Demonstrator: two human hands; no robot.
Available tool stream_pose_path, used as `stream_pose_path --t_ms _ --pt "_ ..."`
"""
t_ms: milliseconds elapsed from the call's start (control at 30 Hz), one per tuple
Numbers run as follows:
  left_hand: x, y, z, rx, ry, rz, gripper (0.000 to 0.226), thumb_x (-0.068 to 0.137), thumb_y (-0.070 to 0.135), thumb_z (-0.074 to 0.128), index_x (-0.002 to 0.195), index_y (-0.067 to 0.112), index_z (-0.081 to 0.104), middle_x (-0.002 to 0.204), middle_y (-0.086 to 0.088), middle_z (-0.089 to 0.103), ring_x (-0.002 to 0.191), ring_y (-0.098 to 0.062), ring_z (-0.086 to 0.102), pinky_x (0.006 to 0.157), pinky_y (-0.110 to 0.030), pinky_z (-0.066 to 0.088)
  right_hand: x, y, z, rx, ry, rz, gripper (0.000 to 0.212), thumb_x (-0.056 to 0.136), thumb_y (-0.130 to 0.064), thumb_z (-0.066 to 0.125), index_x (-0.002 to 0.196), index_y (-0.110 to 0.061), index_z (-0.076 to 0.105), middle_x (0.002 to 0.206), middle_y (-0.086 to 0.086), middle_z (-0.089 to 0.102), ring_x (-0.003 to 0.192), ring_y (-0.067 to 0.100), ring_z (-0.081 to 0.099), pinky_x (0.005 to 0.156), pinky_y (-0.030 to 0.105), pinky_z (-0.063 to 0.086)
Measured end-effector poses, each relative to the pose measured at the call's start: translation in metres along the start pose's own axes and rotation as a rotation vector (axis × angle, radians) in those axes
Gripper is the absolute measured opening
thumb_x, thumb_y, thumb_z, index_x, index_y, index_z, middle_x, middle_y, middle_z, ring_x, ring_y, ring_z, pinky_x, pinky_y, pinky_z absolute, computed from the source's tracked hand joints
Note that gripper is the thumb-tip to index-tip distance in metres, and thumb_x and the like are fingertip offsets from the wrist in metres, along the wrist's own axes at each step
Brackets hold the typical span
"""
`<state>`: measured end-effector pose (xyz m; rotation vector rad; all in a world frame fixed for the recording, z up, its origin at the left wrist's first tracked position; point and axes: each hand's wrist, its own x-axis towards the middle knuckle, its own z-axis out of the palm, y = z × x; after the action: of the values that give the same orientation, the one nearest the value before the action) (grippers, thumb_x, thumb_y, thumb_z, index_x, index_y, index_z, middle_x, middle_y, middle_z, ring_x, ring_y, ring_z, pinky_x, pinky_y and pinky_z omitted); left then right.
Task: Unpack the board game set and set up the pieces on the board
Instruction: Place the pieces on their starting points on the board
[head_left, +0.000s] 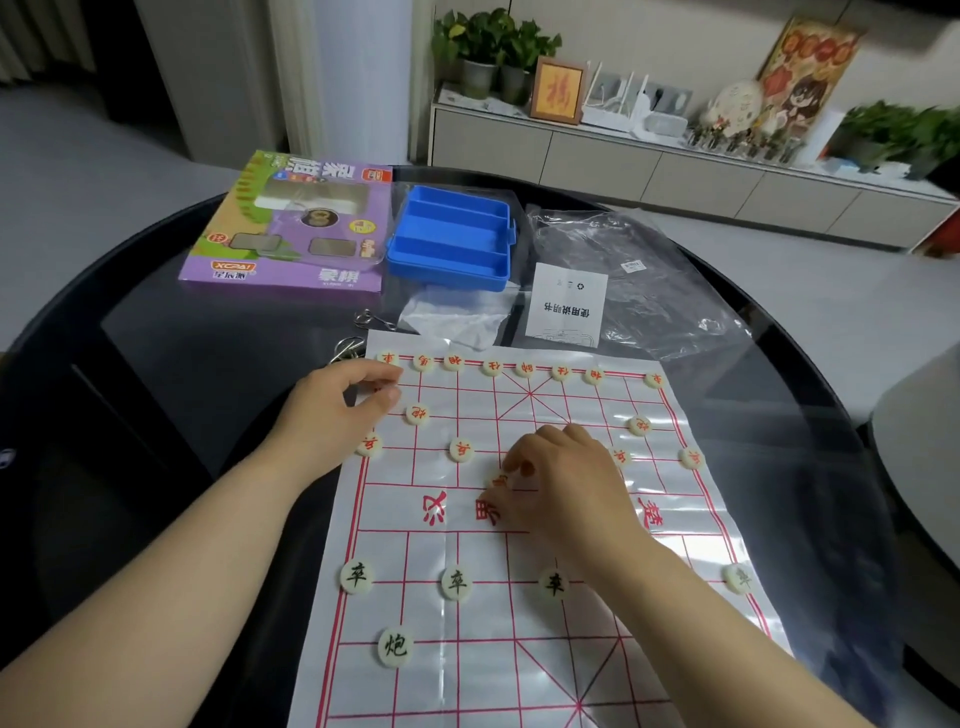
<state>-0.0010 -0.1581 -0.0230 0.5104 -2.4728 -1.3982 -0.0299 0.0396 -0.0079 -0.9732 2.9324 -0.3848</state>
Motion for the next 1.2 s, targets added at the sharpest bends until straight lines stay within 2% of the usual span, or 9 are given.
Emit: stream_pose_path --t_ms 133,333,567,667,767,867,933,1067,1200 --pt "0.001 -0.002 0.0 0.012 0.001 0.005 0.026 0.089 0.014 0.054 0.113 0.016 0.061 0.106 0.007 0.054 0.102 -0.006 0.046 0.066 -0.007 0.034 -0.001 -0.002 0.0 0.049 0.072 -0.042 0.026 0.08 -0.025 0.065 0.102 -0.011 0.067 0.099 0.005 0.066 0.098 0.027 0.051 0.072 0.026 0.025" --pt "0.002 -0.003 0.0 0.013 -0.006 -0.005 0.026 0.09 0.015 0.052 0.114 0.017 0.06 0.107 0.008 0.052 0.101 -0.005 0.045 0.061 -0.007 0.035 0.004 0.007 -0.016 0.077 0.06 -0.083 0.027 0.086 -0.027 0.055 0.112 -0.021 0.062 0.11 -0.006 0.061 0.097 0.013 0.04 0.074 0.02 0.025" --pt "0.002 -0.006 0.002 0.089 0.026 0.054 0.028 0.091 0.014 0.049 0.117 0.015 0.059 0.122 0.0 0.055 0.1 -0.003 0.043 0.077 -0.014 0.035 0.041 0.039 -0.034 0.082 0.07 -0.002 0.024 0.087 -0.018 0.057 0.109 -0.015 0.065 0.108 0.0 0.064 0.093 0.013 0.042 0.075 0.021 0.032" --pt "0.004 -0.007 0.003 0.126 0.018 0.066 0.028 0.091 0.015 0.049 0.118 0.015 0.058 0.124 -0.002 0.055 0.1 -0.004 0.042 0.072 -0.012 0.035 0.055 0.076 -0.046 0.059 0.065 0.123 0.023 0.087 -0.016 0.056 0.107 -0.011 0.065 0.109 0.003 0.066 0.098 0.018 0.048 0.072 0.02 0.03" --pt "0.006 -0.006 0.005 0.153 0.012 0.081 0.028 0.091 0.015 0.049 0.118 0.015 0.059 0.124 -0.002 0.055 0.1 -0.004 0.043 0.07 -0.011 0.035 0.06 0.107 -0.055 0.077 0.012 0.198 0.022 0.085 -0.011 0.059 0.105 -0.009 0.066 0.106 0.003 0.066 0.07 0.0 0.046 0.058 0.009 0.033" --pt "0.006 -0.006 0.006 0.146 0.031 0.077 0.026 0.09 0.013 0.051 0.114 0.015 0.062 0.119 0.0 0.058 0.098 -0.005 0.045 0.08 -0.018 0.036 0.065 0.118 -0.052 0.053 -0.039 0.219 0.023 0.083 -0.008 0.059 0.105 -0.009 0.067 0.106 0.005 0.066 0.062 -0.002 0.042 0.052 0.004 0.031" --pt "0.005 -0.006 0.006 0.15 0.038 0.079 0.025 0.089 0.012 0.052 0.112 0.015 0.063 0.114 0.002 0.058 0.097 -0.006 0.046 0.083 -0.021 0.035 0.069 0.12 -0.046 0.038 -0.033 0.243 0.024 0.082 -0.009 0.058 0.104 -0.01 0.068 0.106 0.005 0.067 0.071 0.006 0.047 0.053 0.013 0.031" --pt "0.005 -0.005 0.006 0.164 0.038 0.09 0.025 0.088 0.011 0.053 0.111 0.015 0.064 0.105 0.007 0.054 0.099 -0.006 0.046 0.085 -0.022 0.035 0.074 0.122 -0.041 0.009 -0.046 0.235 0.024 0.082 -0.012 0.056 0.103 -0.016 0.068 0.108 0.002 0.065 0.106 0.019 0.05 0.081 0.022 0.036" --pt "0.005 -0.006 0.006 0.178 0.031 0.086 0.025 0.088 0.011 0.053 0.11 0.015 0.064 0.109 0.005 0.056 0.1 -0.006 0.045 0.086 -0.022 0.034 0.074 0.123 -0.044 -0.027 -0.086 0.215 0.026 0.084 -0.015 0.057 0.108 -0.017 0.066 0.113 0.002 0.064 0.113 0.023 0.046 0.093 0.028 0.036"
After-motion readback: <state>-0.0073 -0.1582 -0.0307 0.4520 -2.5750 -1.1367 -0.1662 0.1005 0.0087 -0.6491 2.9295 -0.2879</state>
